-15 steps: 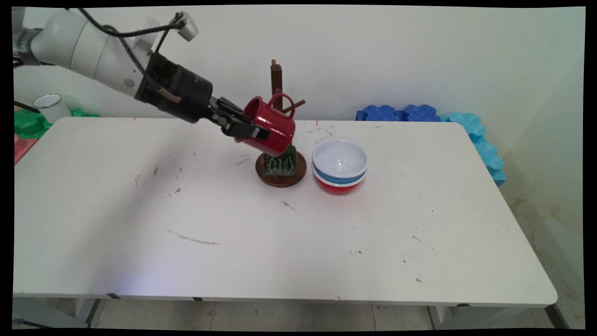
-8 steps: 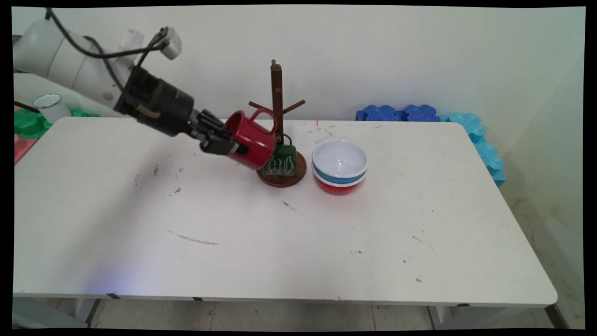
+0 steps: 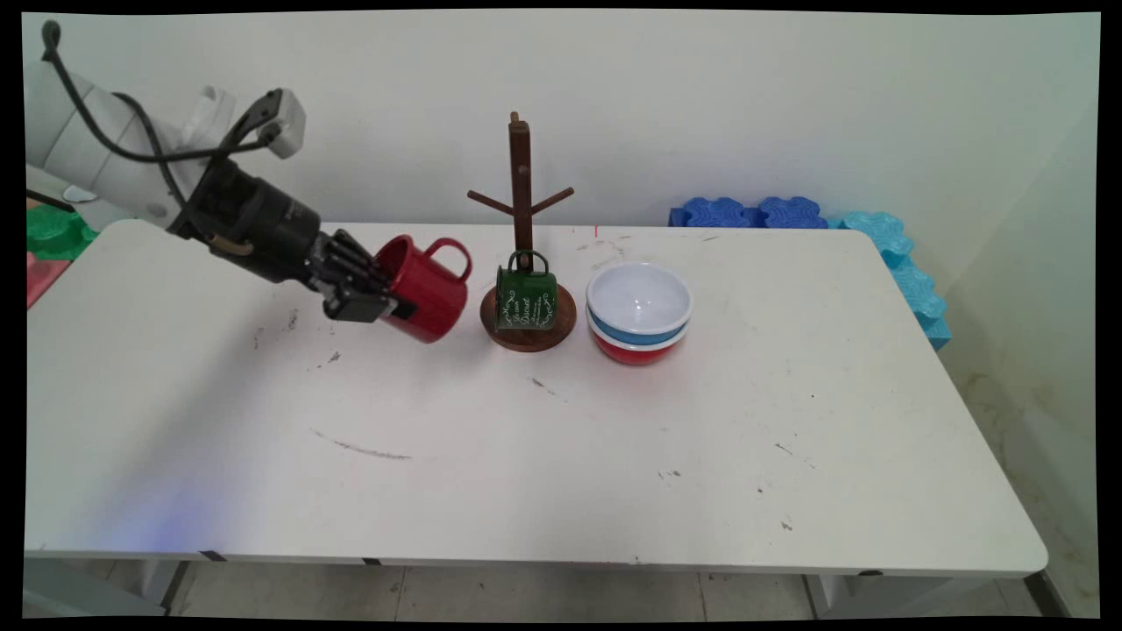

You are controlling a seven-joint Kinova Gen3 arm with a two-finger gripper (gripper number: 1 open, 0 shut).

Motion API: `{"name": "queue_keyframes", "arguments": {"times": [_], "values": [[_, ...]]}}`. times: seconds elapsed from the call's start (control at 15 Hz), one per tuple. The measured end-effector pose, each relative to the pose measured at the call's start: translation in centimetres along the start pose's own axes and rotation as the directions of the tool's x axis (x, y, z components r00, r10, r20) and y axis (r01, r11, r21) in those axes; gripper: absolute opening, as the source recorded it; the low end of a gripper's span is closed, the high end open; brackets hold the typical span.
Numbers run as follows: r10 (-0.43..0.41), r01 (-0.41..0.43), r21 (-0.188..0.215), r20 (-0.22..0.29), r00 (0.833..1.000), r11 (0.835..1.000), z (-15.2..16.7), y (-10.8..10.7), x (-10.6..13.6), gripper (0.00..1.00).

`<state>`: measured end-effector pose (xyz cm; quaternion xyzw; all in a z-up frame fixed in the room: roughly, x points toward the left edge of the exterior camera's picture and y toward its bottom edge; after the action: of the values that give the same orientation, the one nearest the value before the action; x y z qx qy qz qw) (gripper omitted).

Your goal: Place the picked object on the table

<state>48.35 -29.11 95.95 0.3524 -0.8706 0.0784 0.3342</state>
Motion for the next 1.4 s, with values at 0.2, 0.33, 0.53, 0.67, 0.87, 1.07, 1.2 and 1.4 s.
{"name": "queue_keyframes", "arguments": {"times": [0.2,0.33,0.53,0.67,0.87,1.07,1.2,1.4], "values": [[0.025,-0.026,0.026,0.035,0.999,0.999,-0.3,-0.6,-0.9,0.0],[0.048,-0.051,0.045,0.059,0.997,0.998,-0.3,-1.2,-1.3,0.0],[0.086,-0.093,0.076,0.093,0.992,0.993,-0.1,-2.3,-1.7,0.0],[0.108,-0.119,0.095,0.116,0.987,0.988,0.1,-3.1,-1.8,0.0],[0.136,-0.154,0.114,0.145,0.98,0.982,0.5,-4.3,-1.8,0.0],[0.165,-0.188,0.128,0.172,0.971,0.974,1.1,-5.4,-1.8,0.0],[0.186,-0.213,0.133,0.192,0.964,0.968,1.6,-6.3,-1.8,0.0],[0.213,-0.246,0.135,0.22,0.952,0.96,2.4,-7.6,-1.7,0.0]]}}
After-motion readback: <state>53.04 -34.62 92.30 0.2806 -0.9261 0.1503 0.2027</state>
